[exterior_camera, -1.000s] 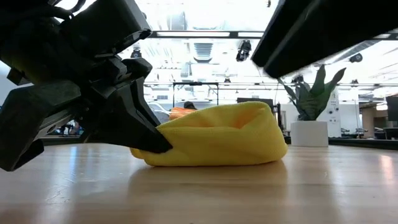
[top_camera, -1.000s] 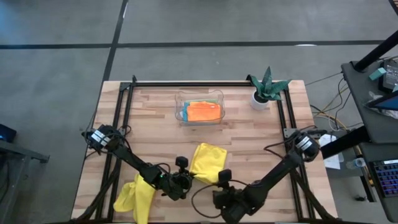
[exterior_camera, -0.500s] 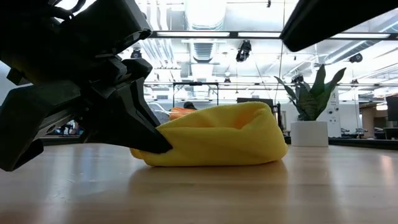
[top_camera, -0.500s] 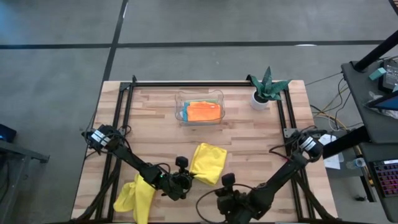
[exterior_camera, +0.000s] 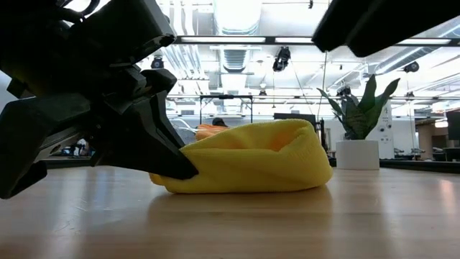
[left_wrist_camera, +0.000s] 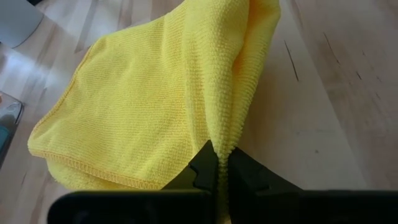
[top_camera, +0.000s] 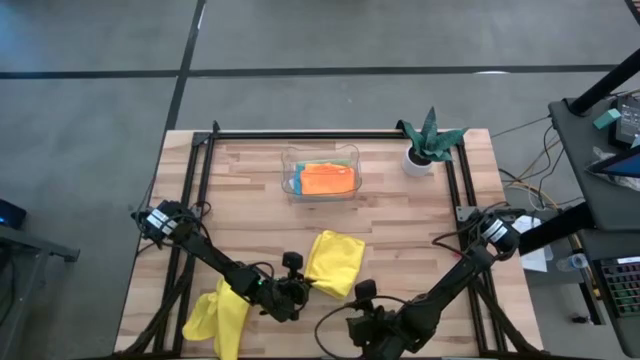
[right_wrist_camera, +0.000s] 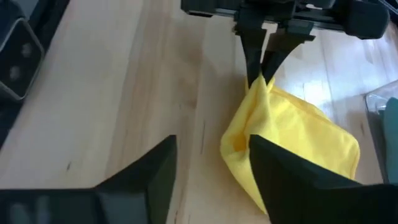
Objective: Fold microfiber towels
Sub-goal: Fold the top yellow towel
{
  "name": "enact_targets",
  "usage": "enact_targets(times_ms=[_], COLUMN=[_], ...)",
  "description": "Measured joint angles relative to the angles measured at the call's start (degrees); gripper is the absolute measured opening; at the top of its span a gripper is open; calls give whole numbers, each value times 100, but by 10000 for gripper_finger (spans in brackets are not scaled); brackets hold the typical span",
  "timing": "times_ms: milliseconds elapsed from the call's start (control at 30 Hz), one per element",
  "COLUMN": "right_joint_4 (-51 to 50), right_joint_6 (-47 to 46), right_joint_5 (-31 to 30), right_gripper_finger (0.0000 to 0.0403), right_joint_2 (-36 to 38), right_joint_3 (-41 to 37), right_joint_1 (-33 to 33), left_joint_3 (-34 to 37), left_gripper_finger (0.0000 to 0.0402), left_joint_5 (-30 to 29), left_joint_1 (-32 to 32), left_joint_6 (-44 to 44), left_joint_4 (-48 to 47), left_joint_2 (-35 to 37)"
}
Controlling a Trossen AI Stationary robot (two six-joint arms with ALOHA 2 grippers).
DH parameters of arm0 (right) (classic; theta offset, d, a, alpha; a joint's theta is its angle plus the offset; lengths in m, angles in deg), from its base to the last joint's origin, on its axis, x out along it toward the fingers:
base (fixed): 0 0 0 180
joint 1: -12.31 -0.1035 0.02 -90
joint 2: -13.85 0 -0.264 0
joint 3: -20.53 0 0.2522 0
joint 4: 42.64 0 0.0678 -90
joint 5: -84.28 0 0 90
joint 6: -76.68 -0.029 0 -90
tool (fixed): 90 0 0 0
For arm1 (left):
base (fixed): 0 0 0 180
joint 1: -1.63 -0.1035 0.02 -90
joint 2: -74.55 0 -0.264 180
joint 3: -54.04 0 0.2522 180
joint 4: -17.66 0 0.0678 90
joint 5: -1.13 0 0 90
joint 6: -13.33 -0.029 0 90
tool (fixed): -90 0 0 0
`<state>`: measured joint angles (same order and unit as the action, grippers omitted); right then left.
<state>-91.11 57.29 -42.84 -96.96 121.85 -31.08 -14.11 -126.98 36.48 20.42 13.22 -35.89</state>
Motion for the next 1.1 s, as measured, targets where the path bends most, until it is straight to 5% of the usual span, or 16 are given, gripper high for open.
enact_targets(times_ms=[533,1100], right_joint_4=[736,2220], right_joint_6=[973,1596], right_joint_5=[-209,-639], right_gripper_finger=[306,322], right_joint_2=[-9,-11], right_joint_3=[-566,-1560], right_joint_1=[204,344], left_joint_3=[-31,-35], left_gripper_finger=[0,0], left_joint_5=[167,176], left_joint_1=[0,0], left_joint_6=[2,2], left_joint_4=[6,7], left_joint_2=[0,0])
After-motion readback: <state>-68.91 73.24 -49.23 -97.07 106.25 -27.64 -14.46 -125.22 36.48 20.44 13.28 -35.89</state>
